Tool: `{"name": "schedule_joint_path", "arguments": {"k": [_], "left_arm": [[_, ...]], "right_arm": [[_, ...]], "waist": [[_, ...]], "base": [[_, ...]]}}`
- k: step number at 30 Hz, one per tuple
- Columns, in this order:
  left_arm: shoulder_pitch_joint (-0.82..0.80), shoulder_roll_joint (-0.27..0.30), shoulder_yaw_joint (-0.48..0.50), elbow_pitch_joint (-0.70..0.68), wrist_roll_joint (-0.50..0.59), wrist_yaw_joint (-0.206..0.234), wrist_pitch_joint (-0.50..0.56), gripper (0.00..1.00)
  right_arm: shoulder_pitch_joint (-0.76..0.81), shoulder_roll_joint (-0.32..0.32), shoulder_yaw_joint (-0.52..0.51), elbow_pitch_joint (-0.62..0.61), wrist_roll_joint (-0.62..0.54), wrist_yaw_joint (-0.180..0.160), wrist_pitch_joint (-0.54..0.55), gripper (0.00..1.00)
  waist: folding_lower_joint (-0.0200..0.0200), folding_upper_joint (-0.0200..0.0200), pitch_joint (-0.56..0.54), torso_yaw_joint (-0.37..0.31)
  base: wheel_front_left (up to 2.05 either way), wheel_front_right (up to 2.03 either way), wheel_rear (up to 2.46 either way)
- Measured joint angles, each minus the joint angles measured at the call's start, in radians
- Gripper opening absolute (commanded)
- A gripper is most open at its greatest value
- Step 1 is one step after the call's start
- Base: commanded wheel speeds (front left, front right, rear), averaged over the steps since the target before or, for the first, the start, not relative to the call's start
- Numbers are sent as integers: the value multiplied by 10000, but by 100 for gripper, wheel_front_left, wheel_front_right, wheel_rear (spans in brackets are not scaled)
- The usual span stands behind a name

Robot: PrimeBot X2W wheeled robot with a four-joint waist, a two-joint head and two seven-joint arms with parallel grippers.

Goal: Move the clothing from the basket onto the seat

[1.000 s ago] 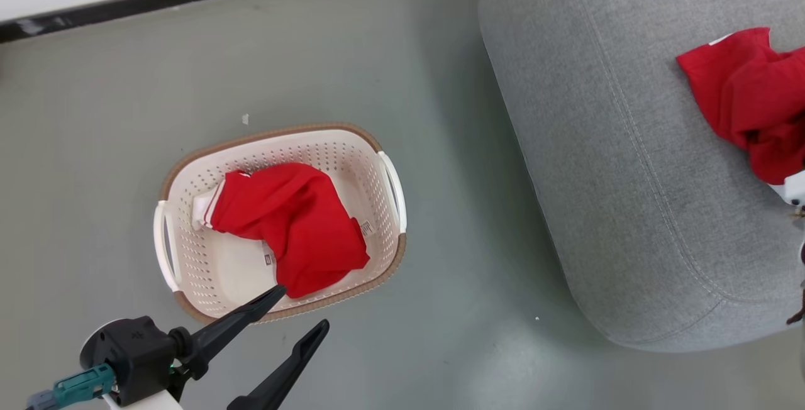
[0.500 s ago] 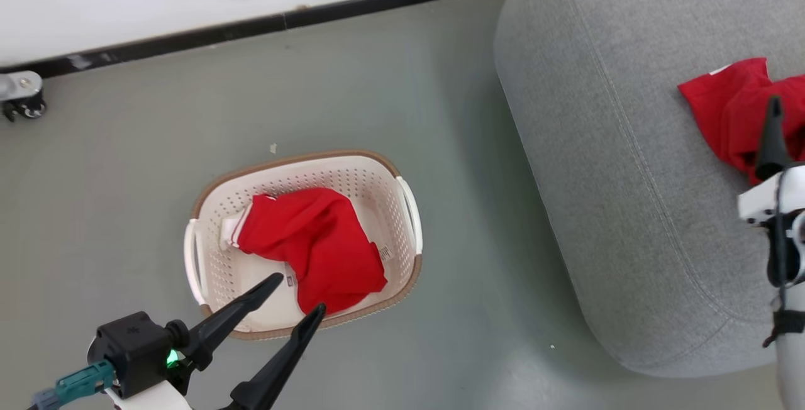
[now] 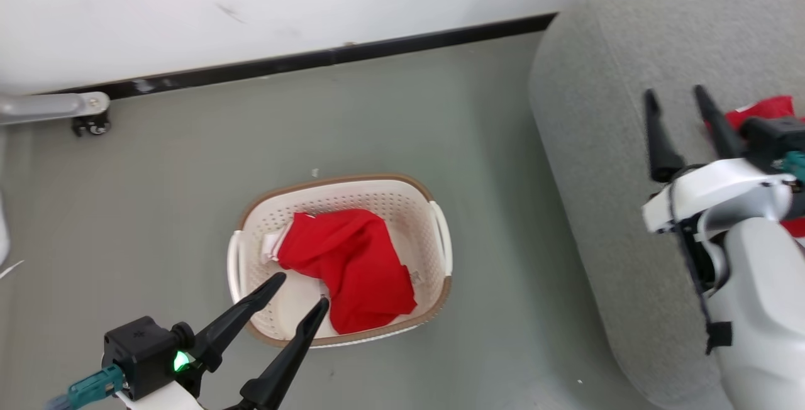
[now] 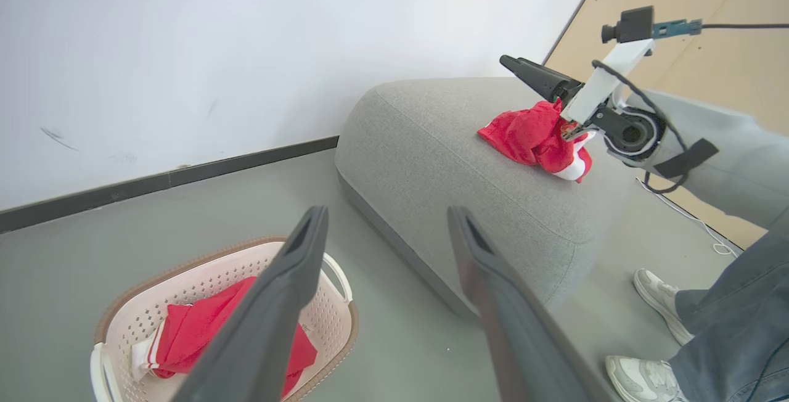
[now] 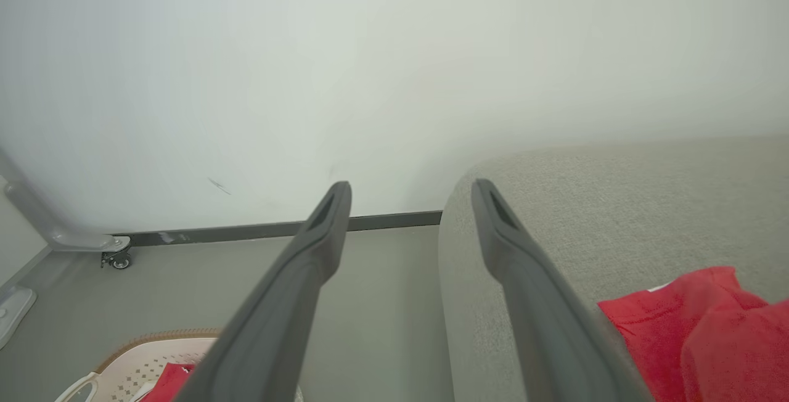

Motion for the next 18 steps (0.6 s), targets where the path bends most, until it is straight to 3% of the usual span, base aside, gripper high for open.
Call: {"name": "schedule_joint_path", "arguments": {"k": [18], "left_arm": [[432,-608,253,587,0,418,-617,100]], "right_arm": [[747,61,2205,222,88,0,0,100]], "waist": [[0,0,-690,1649]], "base": [[0,0,0]]}}
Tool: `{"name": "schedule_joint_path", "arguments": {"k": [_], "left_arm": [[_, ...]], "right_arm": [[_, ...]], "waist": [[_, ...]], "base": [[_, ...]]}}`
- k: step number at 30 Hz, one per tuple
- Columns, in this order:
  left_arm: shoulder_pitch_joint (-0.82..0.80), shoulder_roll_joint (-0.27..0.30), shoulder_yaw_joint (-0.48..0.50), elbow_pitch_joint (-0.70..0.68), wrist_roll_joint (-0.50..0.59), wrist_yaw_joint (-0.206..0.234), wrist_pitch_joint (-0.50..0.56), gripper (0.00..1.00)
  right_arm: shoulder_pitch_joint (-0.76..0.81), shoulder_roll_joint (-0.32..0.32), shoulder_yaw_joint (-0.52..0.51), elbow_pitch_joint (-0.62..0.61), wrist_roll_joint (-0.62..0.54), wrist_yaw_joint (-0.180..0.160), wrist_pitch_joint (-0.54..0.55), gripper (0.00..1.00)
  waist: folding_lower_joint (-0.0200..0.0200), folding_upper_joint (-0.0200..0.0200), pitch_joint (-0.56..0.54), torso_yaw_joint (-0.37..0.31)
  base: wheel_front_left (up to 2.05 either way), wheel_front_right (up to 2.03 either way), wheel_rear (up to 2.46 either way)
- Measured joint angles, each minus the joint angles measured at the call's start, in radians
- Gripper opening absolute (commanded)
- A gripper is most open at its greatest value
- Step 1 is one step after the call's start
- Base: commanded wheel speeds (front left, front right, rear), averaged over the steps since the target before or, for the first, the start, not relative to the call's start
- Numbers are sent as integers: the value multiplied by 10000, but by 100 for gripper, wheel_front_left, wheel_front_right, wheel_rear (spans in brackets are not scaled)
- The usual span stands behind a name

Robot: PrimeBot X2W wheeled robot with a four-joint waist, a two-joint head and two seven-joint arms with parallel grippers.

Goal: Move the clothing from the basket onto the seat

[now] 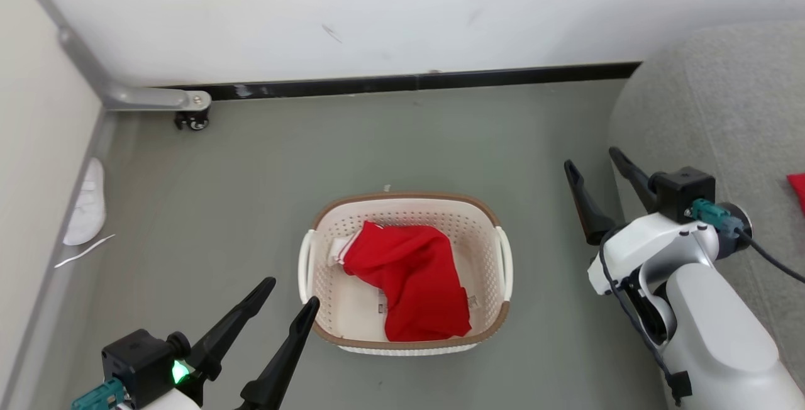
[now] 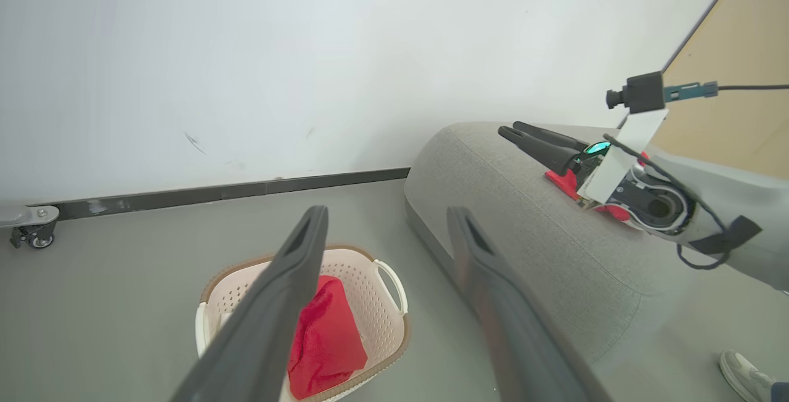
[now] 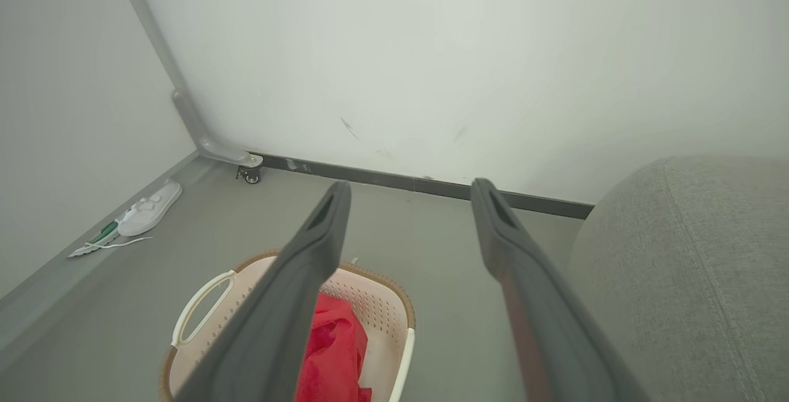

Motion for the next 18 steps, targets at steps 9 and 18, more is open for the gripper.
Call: {"name": "schedule_joint_path", "arguments": {"k": [9,18], "left_arm": [[184,-303,102,311,-161,84,-136,100],[347,-389,174,871,-240,69,-178,100]], "right_arm": [[59,-119,311,111,88,0,0,100],[731,-211,94,44,263,0,0,100]], "waist": [[0,0,-356,890],[0,0,-672,1725]], "base": [[0,0,0],[0,0,0]]}}
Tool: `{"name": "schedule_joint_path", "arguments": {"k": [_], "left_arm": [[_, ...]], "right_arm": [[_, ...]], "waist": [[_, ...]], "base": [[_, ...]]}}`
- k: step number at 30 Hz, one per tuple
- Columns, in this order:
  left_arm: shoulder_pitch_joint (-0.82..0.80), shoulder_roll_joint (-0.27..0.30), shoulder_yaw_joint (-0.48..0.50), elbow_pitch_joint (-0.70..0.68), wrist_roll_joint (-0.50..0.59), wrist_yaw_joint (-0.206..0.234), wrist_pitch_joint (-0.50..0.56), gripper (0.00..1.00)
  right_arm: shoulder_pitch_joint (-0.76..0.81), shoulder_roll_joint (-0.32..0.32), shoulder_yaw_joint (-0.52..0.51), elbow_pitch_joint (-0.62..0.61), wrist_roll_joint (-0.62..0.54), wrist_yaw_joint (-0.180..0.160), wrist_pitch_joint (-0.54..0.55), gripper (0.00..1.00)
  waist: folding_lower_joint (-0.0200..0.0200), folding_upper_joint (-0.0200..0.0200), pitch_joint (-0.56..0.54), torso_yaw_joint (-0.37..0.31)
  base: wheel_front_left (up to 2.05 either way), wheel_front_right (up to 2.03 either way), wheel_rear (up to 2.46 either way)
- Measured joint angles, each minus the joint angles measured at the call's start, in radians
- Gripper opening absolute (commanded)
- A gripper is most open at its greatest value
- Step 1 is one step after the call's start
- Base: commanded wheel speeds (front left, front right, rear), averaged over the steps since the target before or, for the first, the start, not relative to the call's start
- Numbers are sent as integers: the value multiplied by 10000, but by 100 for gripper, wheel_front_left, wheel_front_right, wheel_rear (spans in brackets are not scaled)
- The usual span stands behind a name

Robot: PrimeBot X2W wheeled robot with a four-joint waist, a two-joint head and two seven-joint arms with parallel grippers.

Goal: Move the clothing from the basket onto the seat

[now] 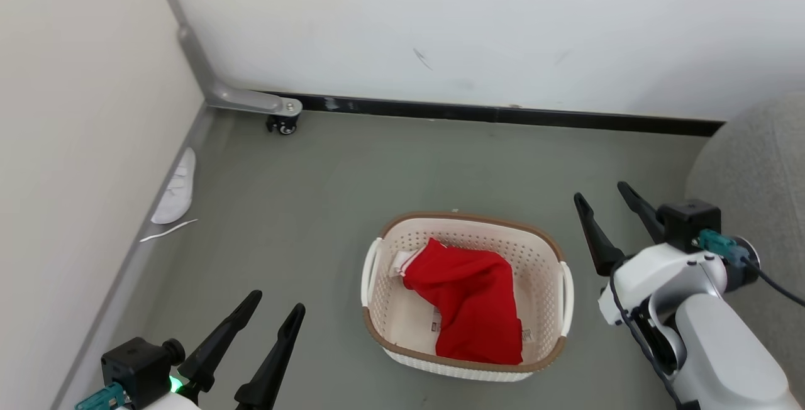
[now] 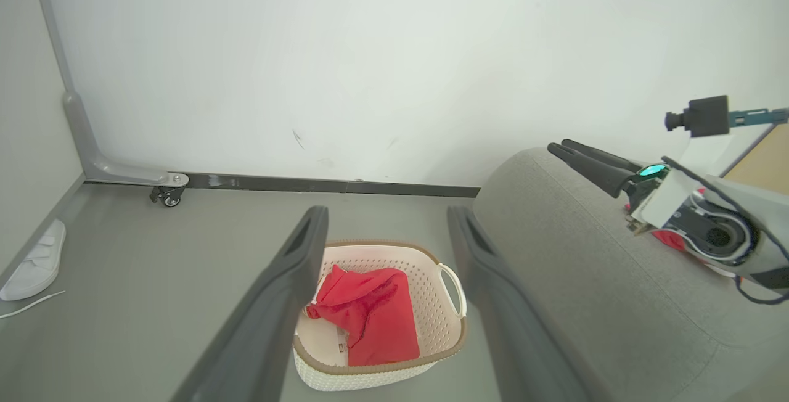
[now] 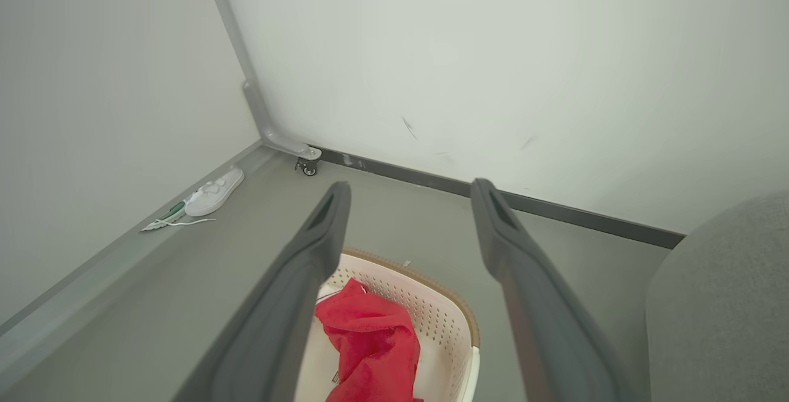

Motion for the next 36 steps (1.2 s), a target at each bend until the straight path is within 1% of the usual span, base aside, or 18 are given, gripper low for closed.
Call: {"name": "schedule_joint_path", "arguments": {"k": [8,11,14,17,26,36], "left_arm": [[-31,-215,-21,675,-180,-341,0,100],[-38,-251,-77,1024,-192,-416,0,100],[-37,-234,0,1317,-270,-435,0,100],[-37,-242,61,1490,-272,-439,-2,100],[-42,-347,196,2071,-290,-562,-75,100],[-46,-466,384,2617,-364,-692,-88,100]], "right_arm": [[765,21,-616,-625,29,0,0,100],[1097,84,-800,-851,29,0,0,100],[1459,222,-773,-1022,29,0,0,100],[1813,393,-765,-1229,92,0,0,100],[2787,474,-1049,-1877,102,0,0,100],[3484,583,-1218,-2474,100,0,0,100]], "waist": [[0,0,-308,562],[0,0,-473,683],[0,0,-658,700],[0,0,-752,594],[0,0,-892,137],[0,0,-1000,-514]], "base": [[0,0,0],[0,0,0],[0,0,0],[0,0,0],[0,0,0],[0,0,0]]}}
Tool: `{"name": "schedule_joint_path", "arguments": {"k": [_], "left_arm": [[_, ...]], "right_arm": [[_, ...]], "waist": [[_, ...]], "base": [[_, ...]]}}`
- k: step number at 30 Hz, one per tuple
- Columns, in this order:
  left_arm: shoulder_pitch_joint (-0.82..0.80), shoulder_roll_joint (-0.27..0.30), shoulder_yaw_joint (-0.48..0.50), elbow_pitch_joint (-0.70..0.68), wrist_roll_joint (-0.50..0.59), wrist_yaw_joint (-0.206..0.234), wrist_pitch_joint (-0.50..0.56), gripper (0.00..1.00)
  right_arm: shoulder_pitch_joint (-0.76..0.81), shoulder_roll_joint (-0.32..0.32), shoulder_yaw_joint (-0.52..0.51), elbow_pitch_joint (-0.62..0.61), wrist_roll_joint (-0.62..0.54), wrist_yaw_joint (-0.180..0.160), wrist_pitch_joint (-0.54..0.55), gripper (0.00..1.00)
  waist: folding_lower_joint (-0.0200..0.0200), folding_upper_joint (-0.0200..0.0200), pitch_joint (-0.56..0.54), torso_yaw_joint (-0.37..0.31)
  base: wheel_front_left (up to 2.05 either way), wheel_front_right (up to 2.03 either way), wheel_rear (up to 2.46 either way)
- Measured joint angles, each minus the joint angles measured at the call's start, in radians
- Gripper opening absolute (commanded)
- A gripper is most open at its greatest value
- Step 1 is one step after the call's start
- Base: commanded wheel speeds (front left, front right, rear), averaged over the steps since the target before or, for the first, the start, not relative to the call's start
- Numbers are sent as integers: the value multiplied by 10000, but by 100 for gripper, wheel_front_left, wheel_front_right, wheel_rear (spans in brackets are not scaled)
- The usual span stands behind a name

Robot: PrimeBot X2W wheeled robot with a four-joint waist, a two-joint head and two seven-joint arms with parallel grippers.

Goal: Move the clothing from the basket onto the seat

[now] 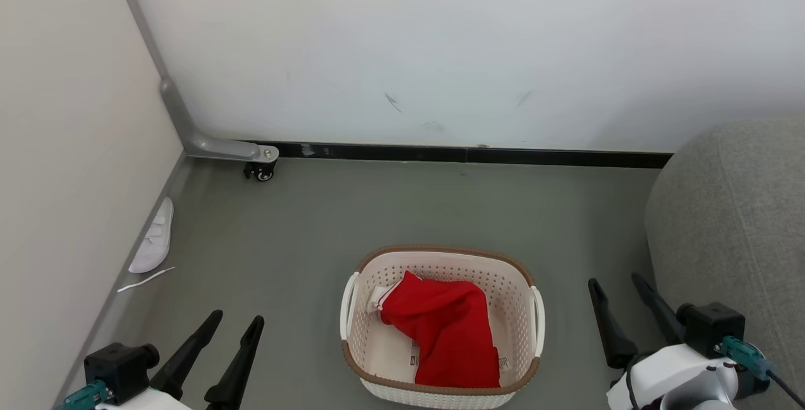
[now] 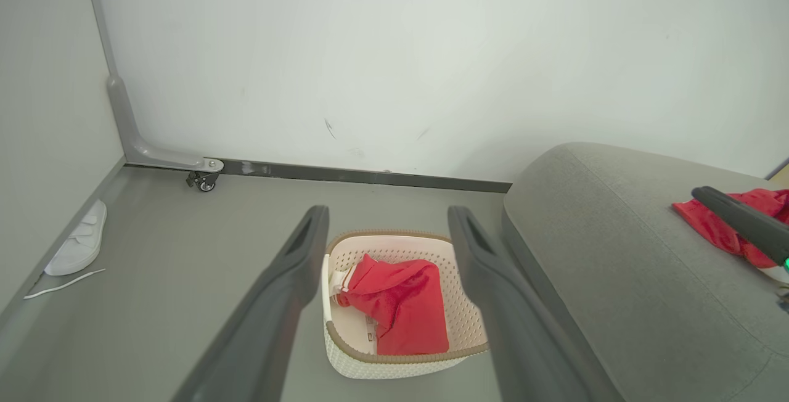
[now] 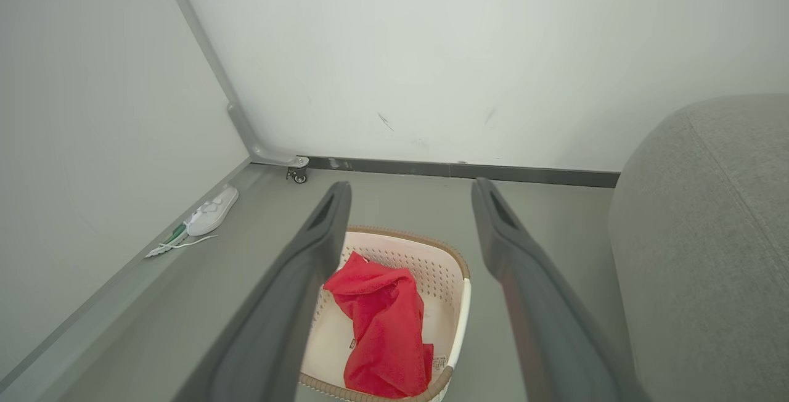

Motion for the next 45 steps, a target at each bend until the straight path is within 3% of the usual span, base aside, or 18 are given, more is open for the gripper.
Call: {"name": "schedule_joint_path", "arguments": {"k": [23,45], "left_arm": [[30,-92,405,531,2,-86,-75,100],[54,-219,692,571,134,-219,-77,100]], "right_arm": [[534,21,502,-470,351,0,0,100],[535,21,694,-573,531,0,0,100]], "waist": [[0,0,-97,-1183],[0,0,46,-1637]], "base": [[0,0,0],[0,0,0]]}}
